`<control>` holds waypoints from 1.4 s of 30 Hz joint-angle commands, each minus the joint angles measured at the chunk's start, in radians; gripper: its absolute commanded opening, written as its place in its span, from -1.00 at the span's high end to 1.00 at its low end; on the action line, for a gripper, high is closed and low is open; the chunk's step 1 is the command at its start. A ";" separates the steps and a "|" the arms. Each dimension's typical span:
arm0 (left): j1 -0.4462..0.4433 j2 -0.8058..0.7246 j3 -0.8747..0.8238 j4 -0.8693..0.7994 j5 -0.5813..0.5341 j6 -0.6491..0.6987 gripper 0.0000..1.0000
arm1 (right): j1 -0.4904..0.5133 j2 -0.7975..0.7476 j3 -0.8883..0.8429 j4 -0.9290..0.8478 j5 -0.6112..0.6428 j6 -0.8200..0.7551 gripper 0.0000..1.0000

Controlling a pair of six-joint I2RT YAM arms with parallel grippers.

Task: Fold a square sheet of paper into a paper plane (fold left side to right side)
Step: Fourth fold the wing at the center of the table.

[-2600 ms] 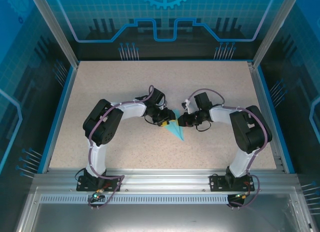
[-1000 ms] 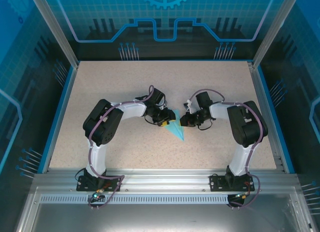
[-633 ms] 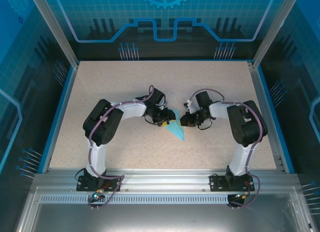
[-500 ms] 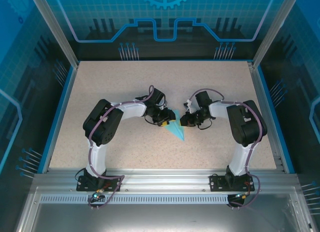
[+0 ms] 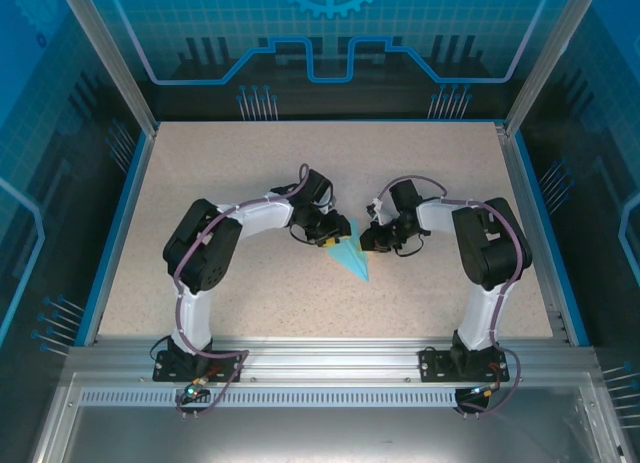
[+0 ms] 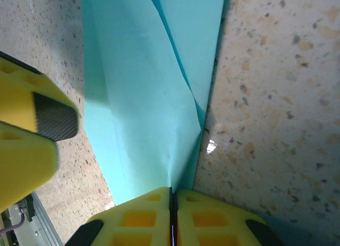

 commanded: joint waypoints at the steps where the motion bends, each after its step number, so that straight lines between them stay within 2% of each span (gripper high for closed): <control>1: -0.015 0.040 0.061 -0.001 0.067 0.011 0.27 | -0.006 0.049 -0.008 -0.072 0.101 0.001 0.81; 8: -0.018 0.109 0.133 0.014 0.094 0.004 0.34 | -0.003 0.050 -0.005 -0.083 0.107 -0.001 0.81; 24: -0.007 0.204 0.139 -0.050 -0.007 0.018 0.35 | -0.001 0.042 -0.007 -0.070 0.082 0.004 0.80; 31: -0.007 0.209 0.069 -0.002 -0.012 -0.011 0.35 | -0.023 -0.063 -0.013 -0.055 0.038 0.024 0.63; 36: -0.009 0.207 0.059 0.005 -0.017 -0.014 0.35 | -0.049 -0.187 -0.027 -0.111 0.051 0.019 0.51; 42: -0.012 0.207 0.058 0.007 -0.019 -0.014 0.35 | -0.005 -0.287 -0.092 -0.130 -0.028 0.031 0.48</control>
